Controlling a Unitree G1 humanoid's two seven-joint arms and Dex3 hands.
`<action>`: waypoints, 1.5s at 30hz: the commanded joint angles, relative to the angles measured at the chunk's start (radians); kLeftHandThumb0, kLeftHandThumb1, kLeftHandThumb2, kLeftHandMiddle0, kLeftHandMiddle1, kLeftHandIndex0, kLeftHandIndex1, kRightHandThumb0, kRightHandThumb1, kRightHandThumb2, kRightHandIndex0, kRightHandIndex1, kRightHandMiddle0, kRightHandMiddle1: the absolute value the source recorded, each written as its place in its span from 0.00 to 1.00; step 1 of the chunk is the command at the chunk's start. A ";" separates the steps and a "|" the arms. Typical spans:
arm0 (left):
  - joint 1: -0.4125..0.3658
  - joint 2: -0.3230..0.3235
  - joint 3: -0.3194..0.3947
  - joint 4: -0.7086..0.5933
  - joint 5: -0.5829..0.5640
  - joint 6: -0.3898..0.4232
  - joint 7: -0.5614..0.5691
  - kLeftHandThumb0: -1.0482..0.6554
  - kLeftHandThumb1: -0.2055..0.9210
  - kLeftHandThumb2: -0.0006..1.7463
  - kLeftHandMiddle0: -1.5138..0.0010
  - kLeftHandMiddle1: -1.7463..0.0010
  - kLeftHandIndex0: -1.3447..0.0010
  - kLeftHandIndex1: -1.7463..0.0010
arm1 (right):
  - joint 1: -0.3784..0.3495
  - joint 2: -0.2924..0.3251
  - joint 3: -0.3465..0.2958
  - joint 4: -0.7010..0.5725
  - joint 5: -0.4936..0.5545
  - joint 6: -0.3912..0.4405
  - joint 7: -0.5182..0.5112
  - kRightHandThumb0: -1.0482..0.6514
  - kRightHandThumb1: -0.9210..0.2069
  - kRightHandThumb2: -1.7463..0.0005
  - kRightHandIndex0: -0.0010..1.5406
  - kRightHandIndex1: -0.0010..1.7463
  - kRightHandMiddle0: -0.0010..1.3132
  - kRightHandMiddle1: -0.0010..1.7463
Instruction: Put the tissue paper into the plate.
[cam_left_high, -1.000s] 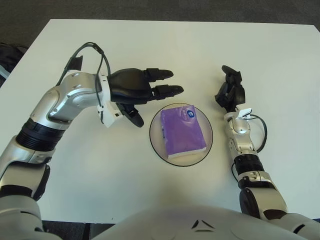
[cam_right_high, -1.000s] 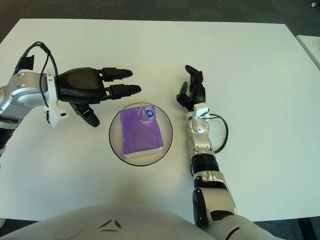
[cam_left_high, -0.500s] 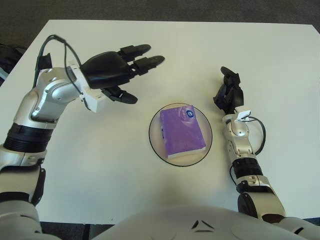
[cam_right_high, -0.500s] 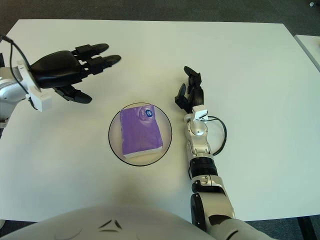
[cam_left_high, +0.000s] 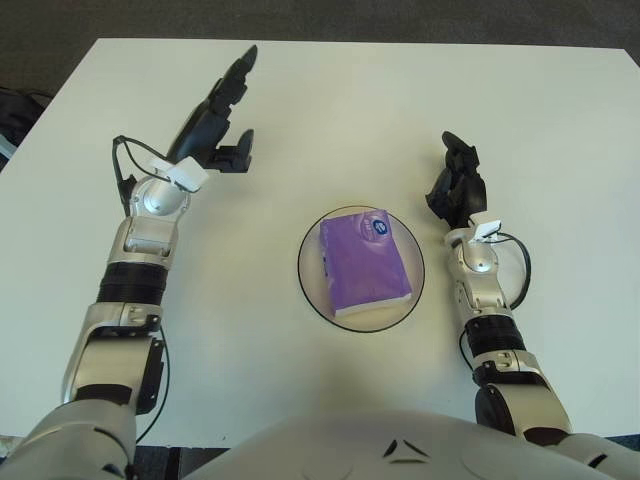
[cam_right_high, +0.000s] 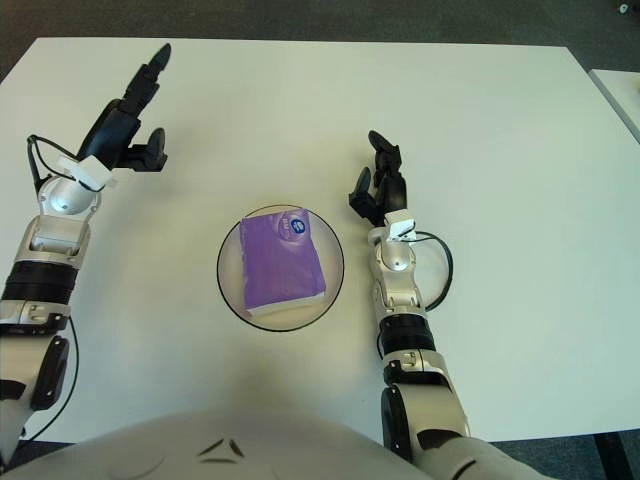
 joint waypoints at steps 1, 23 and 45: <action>0.125 -0.054 0.047 -0.077 -0.074 0.100 0.038 0.04 1.00 0.71 0.97 0.99 0.97 0.99 | 0.155 0.022 0.004 0.109 0.015 0.122 0.018 0.19 0.00 0.43 0.17 0.00 0.00 0.28; 0.194 -0.248 0.076 0.037 -0.162 0.190 0.128 0.07 1.00 0.70 0.98 0.99 1.00 0.88 | 0.176 0.014 0.000 0.067 0.012 0.145 0.027 0.18 0.00 0.44 0.18 0.00 0.00 0.29; 0.280 -0.292 0.057 0.040 -0.122 0.218 0.191 0.10 1.00 0.66 0.94 0.99 1.00 0.82 | 0.182 0.015 0.002 0.051 0.010 0.161 0.025 0.19 0.00 0.44 0.18 0.00 0.00 0.29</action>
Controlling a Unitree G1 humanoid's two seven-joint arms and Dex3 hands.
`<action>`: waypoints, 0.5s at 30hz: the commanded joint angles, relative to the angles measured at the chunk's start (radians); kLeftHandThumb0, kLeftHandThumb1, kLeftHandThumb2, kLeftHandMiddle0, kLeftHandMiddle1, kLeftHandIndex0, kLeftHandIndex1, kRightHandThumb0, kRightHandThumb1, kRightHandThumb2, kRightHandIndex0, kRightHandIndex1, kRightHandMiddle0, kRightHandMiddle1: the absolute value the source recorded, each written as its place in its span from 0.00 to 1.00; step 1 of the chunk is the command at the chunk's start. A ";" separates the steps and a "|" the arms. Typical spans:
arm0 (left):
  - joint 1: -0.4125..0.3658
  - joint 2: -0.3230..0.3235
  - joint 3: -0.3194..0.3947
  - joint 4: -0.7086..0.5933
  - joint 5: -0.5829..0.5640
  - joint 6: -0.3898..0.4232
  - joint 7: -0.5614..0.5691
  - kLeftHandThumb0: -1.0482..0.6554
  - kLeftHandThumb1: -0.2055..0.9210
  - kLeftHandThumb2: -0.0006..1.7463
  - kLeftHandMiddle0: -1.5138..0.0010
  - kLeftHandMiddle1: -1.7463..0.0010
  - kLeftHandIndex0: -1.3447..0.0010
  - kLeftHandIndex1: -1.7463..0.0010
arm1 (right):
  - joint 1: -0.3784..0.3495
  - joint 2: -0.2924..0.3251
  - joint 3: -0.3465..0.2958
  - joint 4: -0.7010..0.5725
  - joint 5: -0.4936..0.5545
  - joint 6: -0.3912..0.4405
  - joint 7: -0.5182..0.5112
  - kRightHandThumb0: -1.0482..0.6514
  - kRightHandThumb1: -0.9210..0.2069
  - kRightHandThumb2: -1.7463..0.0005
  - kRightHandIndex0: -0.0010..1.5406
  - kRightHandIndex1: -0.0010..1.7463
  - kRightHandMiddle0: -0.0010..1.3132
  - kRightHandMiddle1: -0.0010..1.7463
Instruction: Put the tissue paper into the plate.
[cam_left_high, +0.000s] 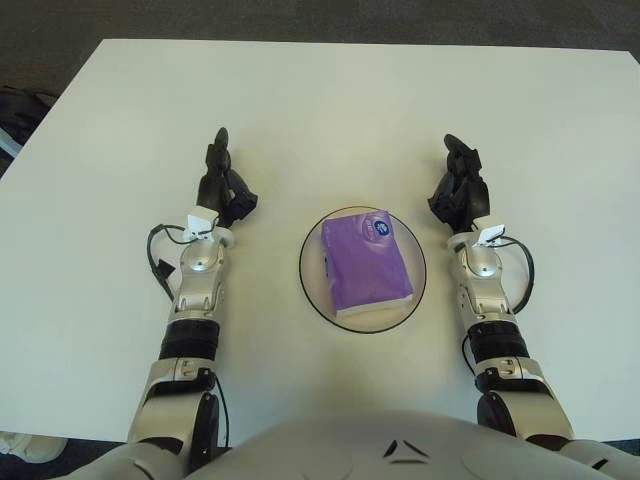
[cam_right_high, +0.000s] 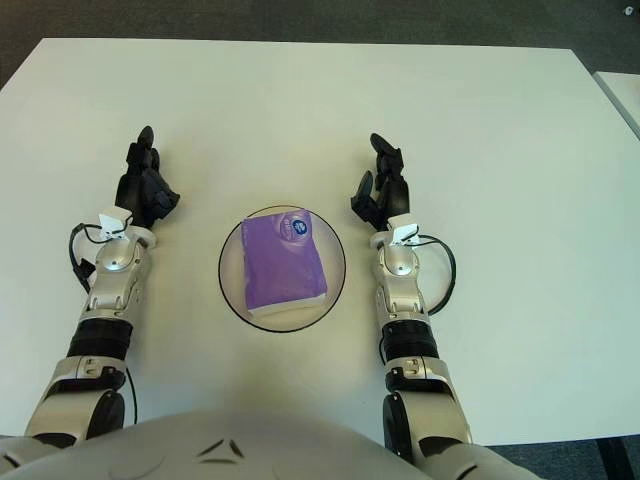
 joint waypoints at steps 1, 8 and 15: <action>0.063 -0.009 -0.009 0.017 0.018 0.051 0.019 0.10 1.00 0.66 0.94 0.99 1.00 0.82 | 0.148 0.019 0.008 0.090 0.007 0.150 0.008 0.19 0.00 0.44 0.18 0.00 0.00 0.29; 0.076 -0.014 -0.017 0.022 0.044 0.058 0.043 0.09 1.00 0.66 0.94 0.99 1.00 0.81 | 0.149 0.022 0.011 0.086 0.005 0.147 0.008 0.18 0.00 0.44 0.17 0.00 0.00 0.28; 0.089 -0.021 -0.025 0.036 0.052 0.028 0.053 0.09 1.00 0.69 0.94 0.99 1.00 0.85 | 0.154 0.022 0.015 0.075 0.005 0.143 0.012 0.18 0.00 0.44 0.18 0.00 0.00 0.28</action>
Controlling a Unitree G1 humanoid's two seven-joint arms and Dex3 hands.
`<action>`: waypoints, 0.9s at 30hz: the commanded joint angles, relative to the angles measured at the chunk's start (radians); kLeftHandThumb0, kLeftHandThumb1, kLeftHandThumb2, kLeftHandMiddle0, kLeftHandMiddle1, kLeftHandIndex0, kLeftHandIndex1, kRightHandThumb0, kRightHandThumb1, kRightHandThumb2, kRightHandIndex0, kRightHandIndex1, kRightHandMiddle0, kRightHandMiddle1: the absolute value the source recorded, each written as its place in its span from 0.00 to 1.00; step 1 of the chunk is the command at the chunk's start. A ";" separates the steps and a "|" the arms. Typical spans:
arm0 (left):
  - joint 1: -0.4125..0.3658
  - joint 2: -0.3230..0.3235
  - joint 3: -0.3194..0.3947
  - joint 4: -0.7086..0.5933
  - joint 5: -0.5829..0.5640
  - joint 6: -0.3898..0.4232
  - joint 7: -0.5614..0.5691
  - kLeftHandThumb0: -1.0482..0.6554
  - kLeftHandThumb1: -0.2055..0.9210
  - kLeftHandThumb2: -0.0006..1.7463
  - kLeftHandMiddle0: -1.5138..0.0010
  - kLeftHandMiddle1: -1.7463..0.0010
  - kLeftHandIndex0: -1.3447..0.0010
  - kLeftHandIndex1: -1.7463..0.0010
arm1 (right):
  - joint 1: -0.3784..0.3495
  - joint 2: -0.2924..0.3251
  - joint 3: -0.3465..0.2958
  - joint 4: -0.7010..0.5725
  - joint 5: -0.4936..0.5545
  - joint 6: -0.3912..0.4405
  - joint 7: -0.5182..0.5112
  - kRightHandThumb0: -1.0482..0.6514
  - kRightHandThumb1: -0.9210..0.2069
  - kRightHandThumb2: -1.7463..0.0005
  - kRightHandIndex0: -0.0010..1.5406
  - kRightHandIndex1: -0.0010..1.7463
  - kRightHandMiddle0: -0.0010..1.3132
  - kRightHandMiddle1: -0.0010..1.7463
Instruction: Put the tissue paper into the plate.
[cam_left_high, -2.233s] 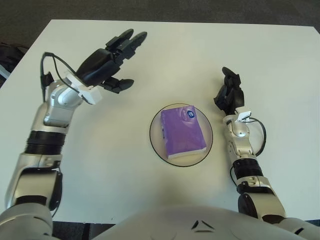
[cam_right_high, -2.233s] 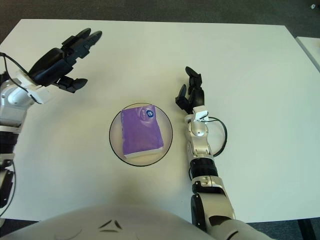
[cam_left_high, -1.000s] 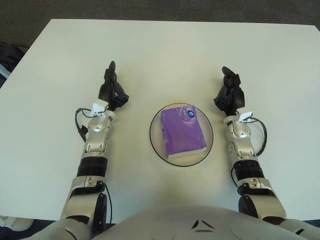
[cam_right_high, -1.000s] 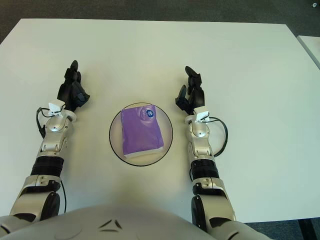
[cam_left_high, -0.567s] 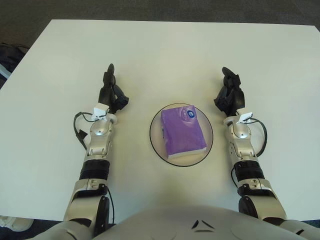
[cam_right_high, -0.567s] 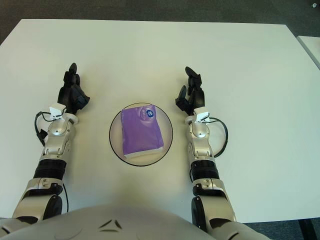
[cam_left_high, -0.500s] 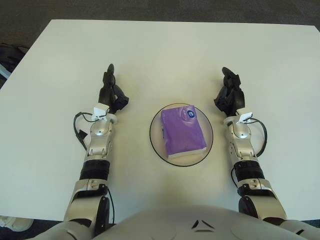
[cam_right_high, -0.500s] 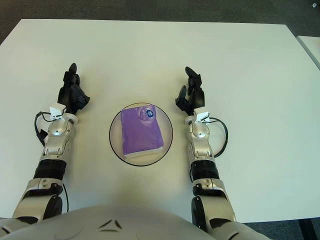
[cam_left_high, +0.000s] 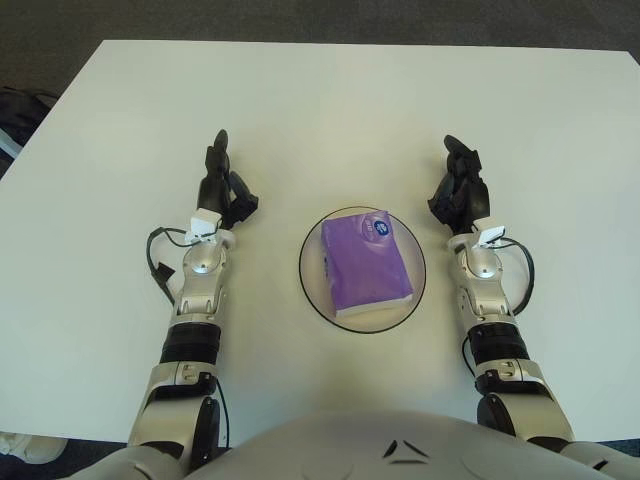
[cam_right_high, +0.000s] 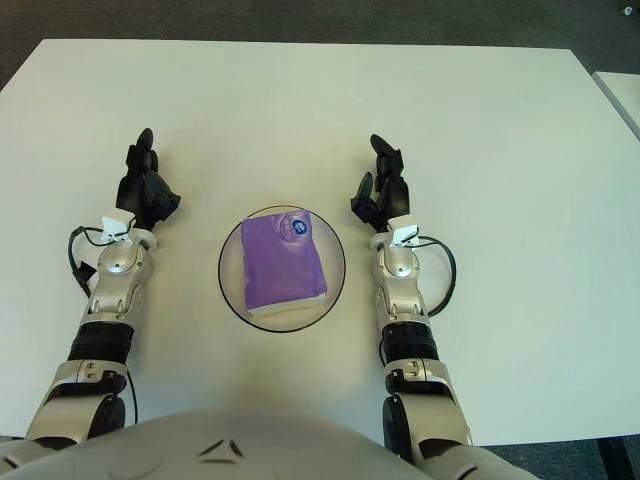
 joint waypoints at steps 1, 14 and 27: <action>0.073 -0.014 -0.011 0.050 0.010 0.021 0.007 0.09 1.00 0.69 0.94 0.99 1.00 0.85 | 0.143 0.020 0.012 0.087 0.005 0.140 0.011 0.18 0.00 0.44 0.18 0.00 0.00 0.28; 0.085 -0.007 -0.026 0.078 0.043 -0.070 0.026 0.07 1.00 0.72 0.97 1.00 1.00 0.89 | 0.150 0.021 0.014 0.065 0.005 0.153 0.009 0.18 0.00 0.44 0.18 0.00 0.00 0.29; 0.104 0.008 -0.040 0.069 0.070 -0.091 0.024 0.06 1.00 0.74 0.99 1.00 1.00 0.89 | 0.151 0.027 0.010 0.055 0.013 0.159 0.008 0.18 0.00 0.44 0.17 0.00 0.00 0.28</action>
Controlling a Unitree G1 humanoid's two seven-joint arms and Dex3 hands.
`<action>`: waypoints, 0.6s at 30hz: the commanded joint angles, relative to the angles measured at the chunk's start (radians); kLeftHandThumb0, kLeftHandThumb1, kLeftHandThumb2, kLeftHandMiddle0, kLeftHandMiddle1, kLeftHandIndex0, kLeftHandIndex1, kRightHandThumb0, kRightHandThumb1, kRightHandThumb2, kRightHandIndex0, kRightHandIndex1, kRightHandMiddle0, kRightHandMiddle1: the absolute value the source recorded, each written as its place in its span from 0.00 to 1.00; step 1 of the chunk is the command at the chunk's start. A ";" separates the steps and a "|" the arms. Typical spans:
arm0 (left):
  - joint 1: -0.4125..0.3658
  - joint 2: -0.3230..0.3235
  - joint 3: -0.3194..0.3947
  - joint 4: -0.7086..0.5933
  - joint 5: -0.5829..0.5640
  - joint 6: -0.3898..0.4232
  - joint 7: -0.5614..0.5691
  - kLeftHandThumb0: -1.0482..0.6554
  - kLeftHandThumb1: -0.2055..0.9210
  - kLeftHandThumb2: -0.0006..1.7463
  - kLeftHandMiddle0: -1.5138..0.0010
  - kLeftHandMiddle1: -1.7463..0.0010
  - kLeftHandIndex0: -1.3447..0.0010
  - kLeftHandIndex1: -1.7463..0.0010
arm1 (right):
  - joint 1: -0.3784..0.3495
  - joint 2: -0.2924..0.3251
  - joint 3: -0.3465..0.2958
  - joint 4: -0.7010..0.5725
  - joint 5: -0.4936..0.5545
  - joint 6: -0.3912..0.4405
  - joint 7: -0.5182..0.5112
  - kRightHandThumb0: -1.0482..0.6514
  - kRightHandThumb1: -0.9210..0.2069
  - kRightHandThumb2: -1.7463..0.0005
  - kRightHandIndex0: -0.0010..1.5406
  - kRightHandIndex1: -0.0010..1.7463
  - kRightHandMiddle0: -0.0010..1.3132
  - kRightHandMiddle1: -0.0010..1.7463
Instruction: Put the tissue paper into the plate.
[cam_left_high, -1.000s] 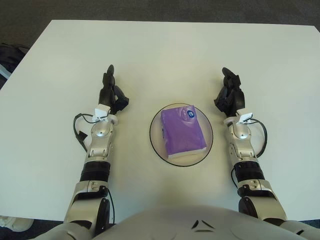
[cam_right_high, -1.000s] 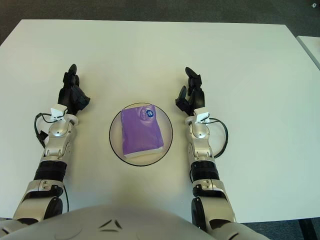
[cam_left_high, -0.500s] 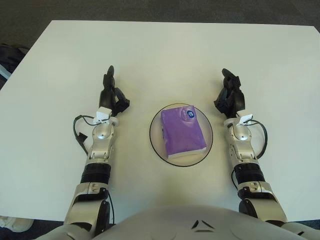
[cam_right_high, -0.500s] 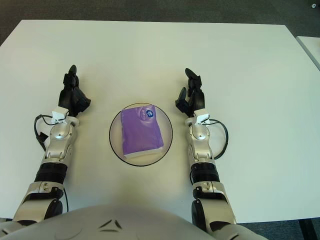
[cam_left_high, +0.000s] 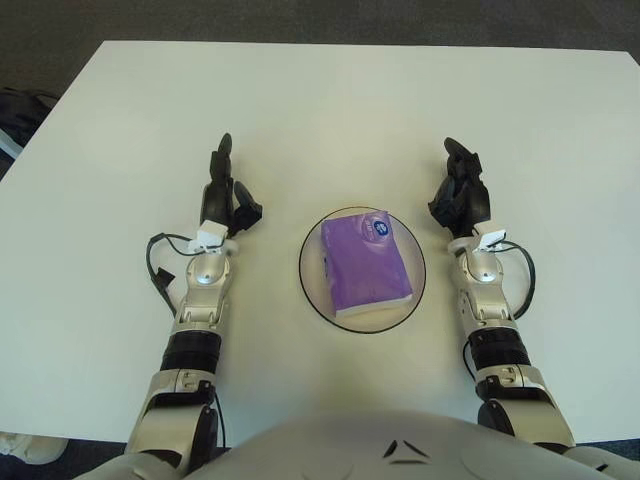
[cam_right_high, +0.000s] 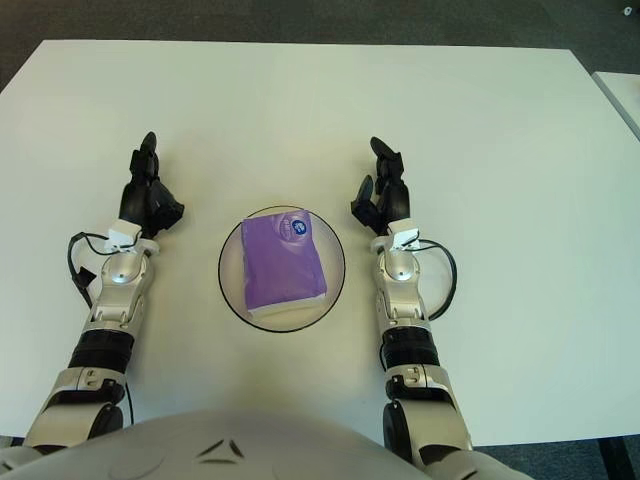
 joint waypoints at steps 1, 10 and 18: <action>0.072 -0.001 -0.010 0.041 0.011 0.035 -0.002 0.06 1.00 0.74 0.99 1.00 1.00 0.88 | 0.129 0.023 0.007 0.085 0.011 0.150 0.007 0.18 0.00 0.44 0.17 0.00 0.00 0.28; 0.081 -0.007 -0.008 0.019 0.002 0.076 0.002 0.06 1.00 0.74 0.98 0.99 1.00 0.85 | 0.136 0.024 0.009 0.065 0.009 0.161 0.006 0.18 0.00 0.44 0.16 0.00 0.00 0.26; 0.105 -0.013 -0.014 -0.035 0.013 0.144 0.011 0.06 1.00 0.74 0.98 0.99 1.00 0.87 | 0.143 0.024 0.008 0.046 0.013 0.172 0.012 0.19 0.00 0.43 0.15 0.00 0.00 0.25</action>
